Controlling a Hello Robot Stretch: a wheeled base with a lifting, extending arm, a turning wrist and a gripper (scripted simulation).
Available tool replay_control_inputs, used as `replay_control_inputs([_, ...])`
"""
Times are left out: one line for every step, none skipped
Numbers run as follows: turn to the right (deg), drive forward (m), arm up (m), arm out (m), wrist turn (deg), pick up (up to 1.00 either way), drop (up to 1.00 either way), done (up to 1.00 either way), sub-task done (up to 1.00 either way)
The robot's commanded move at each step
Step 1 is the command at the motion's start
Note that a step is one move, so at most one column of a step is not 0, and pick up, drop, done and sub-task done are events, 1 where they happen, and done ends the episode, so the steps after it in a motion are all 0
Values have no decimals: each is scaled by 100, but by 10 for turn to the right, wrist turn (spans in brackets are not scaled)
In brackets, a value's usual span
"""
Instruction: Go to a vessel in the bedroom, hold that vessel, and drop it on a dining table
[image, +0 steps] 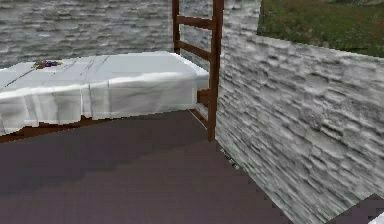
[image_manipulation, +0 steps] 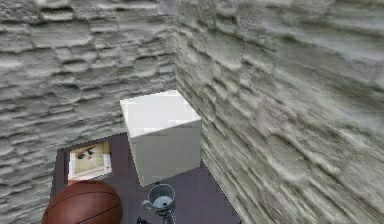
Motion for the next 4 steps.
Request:
replay_control_inputs([0,0,10,0,0,0,0,0,0])
replay_control_inputs([0,0,32,0,0,0,0,0,0])
replay_control_inputs([0,0,0,0,-450,0,0,0,0])
replay_control_inputs([0,0,0,0,-450,0,0,0,0])
